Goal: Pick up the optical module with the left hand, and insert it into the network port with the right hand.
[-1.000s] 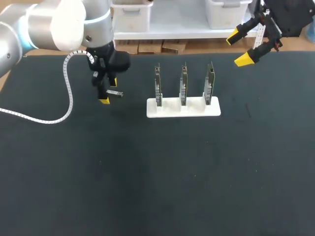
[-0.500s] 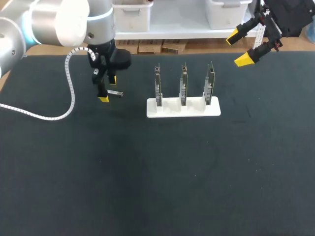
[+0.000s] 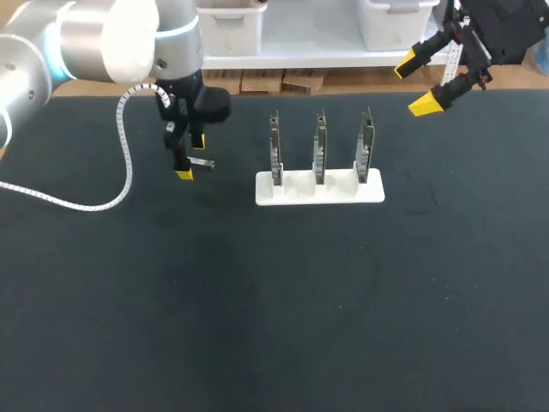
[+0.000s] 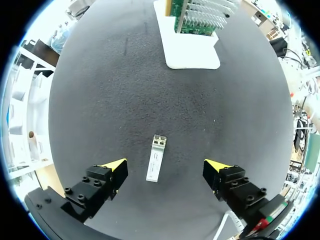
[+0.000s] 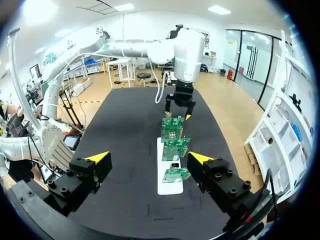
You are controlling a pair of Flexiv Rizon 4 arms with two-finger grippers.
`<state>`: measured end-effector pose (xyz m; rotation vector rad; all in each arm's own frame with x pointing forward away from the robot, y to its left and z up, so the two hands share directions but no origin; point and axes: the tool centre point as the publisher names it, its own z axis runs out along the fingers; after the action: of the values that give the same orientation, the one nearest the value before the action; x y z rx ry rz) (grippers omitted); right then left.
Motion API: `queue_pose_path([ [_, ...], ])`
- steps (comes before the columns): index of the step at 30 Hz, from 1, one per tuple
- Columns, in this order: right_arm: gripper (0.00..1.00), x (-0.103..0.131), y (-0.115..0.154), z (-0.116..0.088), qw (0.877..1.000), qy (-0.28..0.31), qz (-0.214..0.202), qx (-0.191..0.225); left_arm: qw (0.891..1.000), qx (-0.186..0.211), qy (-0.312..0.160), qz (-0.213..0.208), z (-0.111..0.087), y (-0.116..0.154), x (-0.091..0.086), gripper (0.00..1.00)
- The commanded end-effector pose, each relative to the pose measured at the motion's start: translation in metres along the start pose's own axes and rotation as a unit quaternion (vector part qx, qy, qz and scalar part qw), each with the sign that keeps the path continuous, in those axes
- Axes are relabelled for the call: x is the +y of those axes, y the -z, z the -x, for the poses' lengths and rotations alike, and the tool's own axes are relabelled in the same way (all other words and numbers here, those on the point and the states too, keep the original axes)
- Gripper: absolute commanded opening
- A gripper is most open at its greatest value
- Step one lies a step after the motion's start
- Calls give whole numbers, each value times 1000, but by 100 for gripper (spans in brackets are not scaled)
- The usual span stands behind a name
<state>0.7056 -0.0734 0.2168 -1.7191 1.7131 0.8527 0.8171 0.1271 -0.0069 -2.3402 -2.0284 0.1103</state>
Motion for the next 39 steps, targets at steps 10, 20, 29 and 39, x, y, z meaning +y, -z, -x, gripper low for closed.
queue_pose_path([
  [10,100,3,0,0,1000,0,-3,1,1000,2,10,16,-3,-2,0,100],
  [20,100,3,0,0,1000,0,-3,1,1000,1,10,13,-5,-4,0,92],
  [29,100,3,0,0,1000,0,-3,1,1000,3,-3,8,-3,-7,-1,33],
  [39,100,3,0,0,1000,0,-3,1,1000,2,-4,6,-4,-8,-1,18],
])
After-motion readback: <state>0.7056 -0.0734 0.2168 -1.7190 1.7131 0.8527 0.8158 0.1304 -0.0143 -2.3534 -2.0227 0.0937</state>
